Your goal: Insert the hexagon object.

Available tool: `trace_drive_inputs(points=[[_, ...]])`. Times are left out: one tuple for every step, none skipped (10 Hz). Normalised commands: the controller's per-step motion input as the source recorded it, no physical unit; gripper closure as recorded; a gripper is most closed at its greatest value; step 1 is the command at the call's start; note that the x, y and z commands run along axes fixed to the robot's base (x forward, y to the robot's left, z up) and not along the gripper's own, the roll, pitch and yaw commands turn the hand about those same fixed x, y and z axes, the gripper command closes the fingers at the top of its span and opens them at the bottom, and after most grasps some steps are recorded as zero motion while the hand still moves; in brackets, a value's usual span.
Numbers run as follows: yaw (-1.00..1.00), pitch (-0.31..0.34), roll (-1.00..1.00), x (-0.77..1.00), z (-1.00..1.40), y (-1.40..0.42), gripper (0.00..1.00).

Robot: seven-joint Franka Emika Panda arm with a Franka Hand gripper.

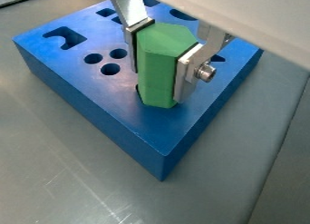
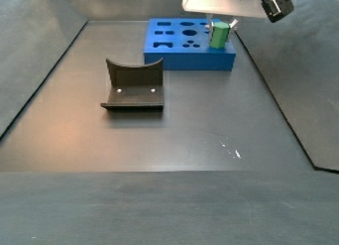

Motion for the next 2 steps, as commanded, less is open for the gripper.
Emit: trace_drive_inputs(points=[[0.03,-0.09,-0.02,-0.06,-0.05,0.0,1.0],[0.0,0.0,0.0,0.0,0.0,0.0,1.0]])
